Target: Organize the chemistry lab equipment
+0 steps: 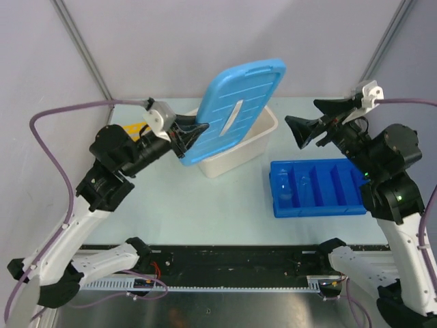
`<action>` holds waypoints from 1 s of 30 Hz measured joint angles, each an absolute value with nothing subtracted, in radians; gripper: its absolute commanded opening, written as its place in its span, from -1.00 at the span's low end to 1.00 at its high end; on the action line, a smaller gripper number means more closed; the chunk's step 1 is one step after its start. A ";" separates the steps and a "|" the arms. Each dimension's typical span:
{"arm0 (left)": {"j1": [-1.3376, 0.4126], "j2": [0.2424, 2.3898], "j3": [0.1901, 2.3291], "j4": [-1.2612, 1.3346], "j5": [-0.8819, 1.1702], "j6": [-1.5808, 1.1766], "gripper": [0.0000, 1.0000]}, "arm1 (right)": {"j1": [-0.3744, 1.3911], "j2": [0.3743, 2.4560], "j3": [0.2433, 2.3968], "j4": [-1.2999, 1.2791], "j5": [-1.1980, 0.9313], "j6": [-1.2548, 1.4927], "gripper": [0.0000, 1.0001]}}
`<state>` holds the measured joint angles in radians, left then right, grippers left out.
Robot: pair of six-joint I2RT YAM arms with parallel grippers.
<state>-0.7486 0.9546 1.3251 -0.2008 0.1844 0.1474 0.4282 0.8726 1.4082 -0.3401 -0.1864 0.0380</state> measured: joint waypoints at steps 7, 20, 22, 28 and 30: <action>-0.504 0.987 1.320 -0.213 0.541 -0.159 -1.00 | 0.091 0.985 1.407 -0.310 -0.660 0.196 0.99; -0.360 0.982 1.203 -0.226 0.954 -0.361 -1.00 | 0.015 1.186 1.390 -0.261 -1.126 0.341 0.87; -0.350 0.982 1.196 -0.226 0.979 -0.368 -1.00 | 0.025 1.196 1.381 -0.259 -1.158 0.344 0.76; -0.303 0.984 1.190 -0.226 1.009 -0.385 -1.00 | 0.083 1.199 1.371 -0.255 -1.235 0.343 0.22; -0.287 0.988 1.190 -0.224 1.010 -0.391 -1.00 | 0.093 1.199 1.371 -0.253 -1.248 0.344 -0.21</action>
<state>-0.2867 0.9882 1.1900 -0.2241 1.0100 -0.3908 0.0929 1.1992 1.3712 -0.2527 -1.2476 0.3439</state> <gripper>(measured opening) 0.276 0.642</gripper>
